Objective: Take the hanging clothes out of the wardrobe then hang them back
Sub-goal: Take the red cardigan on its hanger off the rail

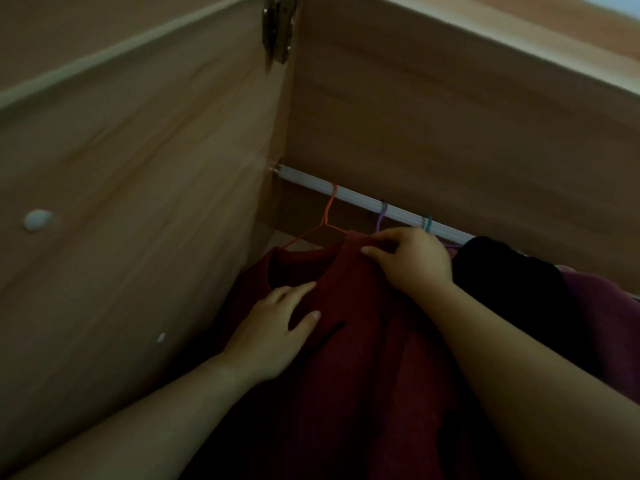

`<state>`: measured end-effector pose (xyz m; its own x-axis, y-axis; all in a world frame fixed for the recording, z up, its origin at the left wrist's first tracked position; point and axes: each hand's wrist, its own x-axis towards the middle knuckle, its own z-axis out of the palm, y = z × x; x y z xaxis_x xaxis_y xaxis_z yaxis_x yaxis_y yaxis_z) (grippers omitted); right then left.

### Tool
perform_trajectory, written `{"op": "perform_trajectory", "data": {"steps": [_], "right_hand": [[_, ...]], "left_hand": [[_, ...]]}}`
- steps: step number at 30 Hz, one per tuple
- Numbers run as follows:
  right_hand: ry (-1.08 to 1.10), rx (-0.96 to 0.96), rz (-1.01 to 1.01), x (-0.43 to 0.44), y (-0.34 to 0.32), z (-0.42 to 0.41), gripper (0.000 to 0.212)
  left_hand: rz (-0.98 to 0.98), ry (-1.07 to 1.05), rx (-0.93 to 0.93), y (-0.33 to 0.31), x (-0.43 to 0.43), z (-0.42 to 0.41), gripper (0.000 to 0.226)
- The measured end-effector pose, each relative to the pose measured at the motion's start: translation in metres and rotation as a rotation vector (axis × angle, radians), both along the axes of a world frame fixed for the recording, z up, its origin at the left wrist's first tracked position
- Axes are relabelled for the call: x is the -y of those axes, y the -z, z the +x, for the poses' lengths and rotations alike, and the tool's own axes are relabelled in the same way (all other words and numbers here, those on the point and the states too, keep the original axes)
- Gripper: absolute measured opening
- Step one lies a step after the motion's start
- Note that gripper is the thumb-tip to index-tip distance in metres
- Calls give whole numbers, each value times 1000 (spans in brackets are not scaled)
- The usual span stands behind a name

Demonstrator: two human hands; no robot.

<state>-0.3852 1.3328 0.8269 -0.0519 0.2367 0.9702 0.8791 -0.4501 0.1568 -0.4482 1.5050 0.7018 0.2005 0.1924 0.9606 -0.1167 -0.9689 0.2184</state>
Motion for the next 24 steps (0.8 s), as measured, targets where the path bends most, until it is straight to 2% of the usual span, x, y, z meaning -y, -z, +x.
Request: {"op": "perform_trajectory", "data": {"steps": [4,8,14,21,24], "right_hand": [[296,116,-49,-11,-5,-11,25],[139,34,-79,-16,-10,-10,30],[-128,-77,109,-12,-10,10,23],[-227,-160,304,6,-36,12,17],[-200,-141,331,14,-35,11,17]], "left_hand": [[5,9,-28,7,-3,3,51],[10,-1,-34,8,-3,2,52],[26,-9,-24,2,-8,-1,51],[83,-38,57,-17,-8,-6,53],[89,-22,105,-23,-3,-10,52]]}}
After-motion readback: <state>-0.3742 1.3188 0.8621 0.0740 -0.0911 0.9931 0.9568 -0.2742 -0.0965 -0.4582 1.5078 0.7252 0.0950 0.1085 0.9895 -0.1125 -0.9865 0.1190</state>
